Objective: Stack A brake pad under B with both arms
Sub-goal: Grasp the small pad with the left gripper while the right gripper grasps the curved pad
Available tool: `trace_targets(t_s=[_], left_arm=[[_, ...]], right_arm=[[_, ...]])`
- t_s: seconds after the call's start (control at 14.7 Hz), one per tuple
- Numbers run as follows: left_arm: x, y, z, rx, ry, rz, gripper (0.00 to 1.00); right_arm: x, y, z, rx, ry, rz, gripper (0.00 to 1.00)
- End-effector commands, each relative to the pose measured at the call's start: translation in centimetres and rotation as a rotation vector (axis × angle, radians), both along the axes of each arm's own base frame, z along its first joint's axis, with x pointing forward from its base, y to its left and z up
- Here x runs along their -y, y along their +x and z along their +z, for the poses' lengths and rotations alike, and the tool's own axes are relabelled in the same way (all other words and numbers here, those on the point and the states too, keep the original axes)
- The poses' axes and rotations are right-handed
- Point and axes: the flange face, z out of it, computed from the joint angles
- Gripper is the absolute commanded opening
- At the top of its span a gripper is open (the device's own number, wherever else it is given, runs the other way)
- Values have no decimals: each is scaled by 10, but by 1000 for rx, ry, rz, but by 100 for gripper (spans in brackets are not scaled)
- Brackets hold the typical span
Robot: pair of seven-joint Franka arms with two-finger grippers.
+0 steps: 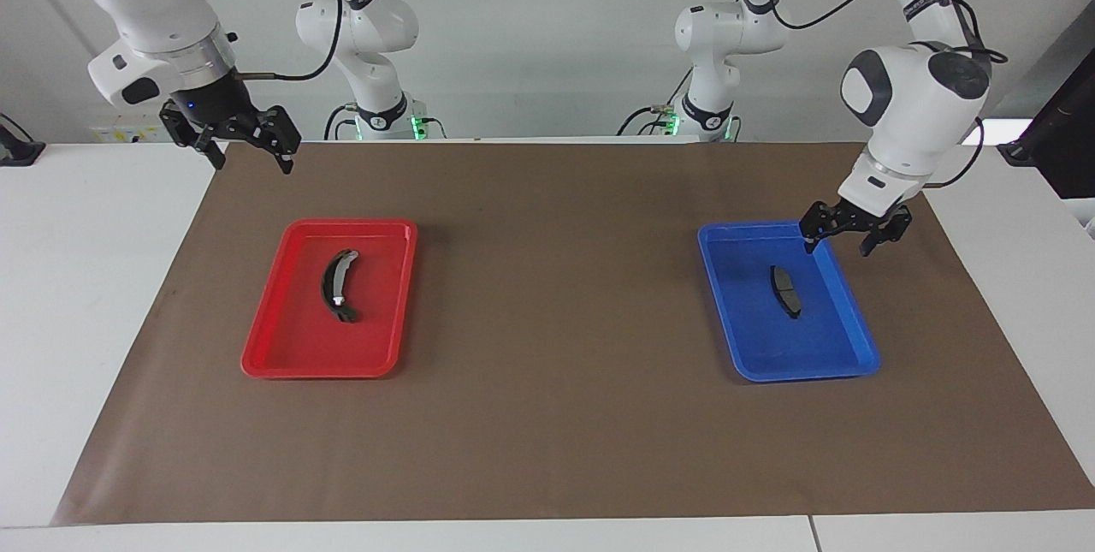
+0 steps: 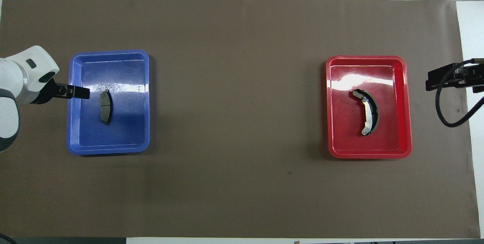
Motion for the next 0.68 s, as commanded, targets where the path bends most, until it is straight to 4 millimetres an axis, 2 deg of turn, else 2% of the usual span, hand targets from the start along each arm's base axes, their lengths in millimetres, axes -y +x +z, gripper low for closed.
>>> trace_targets(t_s=[0.0,0.14,0.2,0.41,0.54,0.61], left_arm=[[8,2,-36,6,5,-15,99],[11,7,-62,5,7,-20,99],[14,5,-74,8,7,-25,98],[14,-2,-103,32,7,-28,97],[14,-11,-114,6,9,-36,91],[13,-15,-119,-6,7,-32,82]], right_arm=[[0,-2,0,3,11,-6,99],[0,0,-8,29,16,47,99],[-1,-2,-20,57,13,55,99],[-5,0,-85,30,17,81,99],[-13,10,-130,-2,22,112,99],[-15,9,-151,19,29,131,99]])
